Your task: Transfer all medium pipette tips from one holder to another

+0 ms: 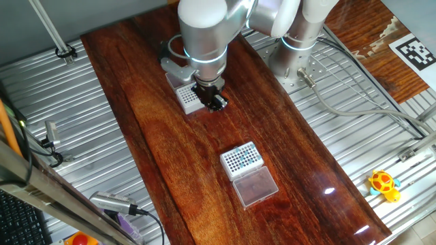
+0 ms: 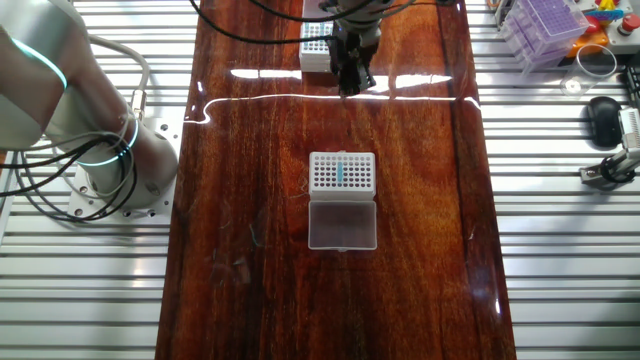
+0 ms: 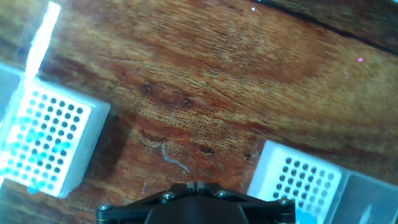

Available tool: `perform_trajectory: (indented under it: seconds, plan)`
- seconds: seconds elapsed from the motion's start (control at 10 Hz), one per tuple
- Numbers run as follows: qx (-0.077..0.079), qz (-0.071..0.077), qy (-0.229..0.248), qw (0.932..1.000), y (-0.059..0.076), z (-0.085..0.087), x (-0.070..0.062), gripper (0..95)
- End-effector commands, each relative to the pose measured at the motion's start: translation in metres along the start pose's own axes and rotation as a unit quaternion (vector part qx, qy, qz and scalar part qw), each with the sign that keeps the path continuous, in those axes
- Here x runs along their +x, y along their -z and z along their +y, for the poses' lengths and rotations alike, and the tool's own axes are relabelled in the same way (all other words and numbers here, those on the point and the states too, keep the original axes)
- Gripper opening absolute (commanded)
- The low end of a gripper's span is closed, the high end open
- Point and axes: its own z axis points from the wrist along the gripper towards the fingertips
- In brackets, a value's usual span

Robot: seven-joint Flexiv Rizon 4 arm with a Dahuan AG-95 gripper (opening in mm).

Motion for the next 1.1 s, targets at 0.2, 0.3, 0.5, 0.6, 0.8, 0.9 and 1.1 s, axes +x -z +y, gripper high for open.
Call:
perform_trajectory:
  seconds: [0.2, 0.3, 0.5, 0.6, 0.8, 0.9, 1.1]
  plan:
    - [-0.007, -0.009, -0.060, 0.9981, -0.014, 0.053, -0.035, 19.0]
    - [0.002, -0.005, -0.059, 0.9982, -0.014, 0.056, -0.036, 19.0]
    - [0.003, 0.000, -0.031, 0.9995, -0.014, 0.056, -0.036, 0.0]
    - [-0.003, -0.001, -0.019, 0.9998, -0.014, 0.056, -0.036, 0.0]
    - [-0.015, -0.008, -0.028, 0.9995, -0.017, 0.072, -0.037, 19.0]
    - [-0.013, -0.007, -0.036, 0.9993, -0.021, 0.084, -0.040, 19.0]
    - [-0.011, -0.005, -0.044, 0.9990, -0.031, 0.103, -0.041, 19.0]
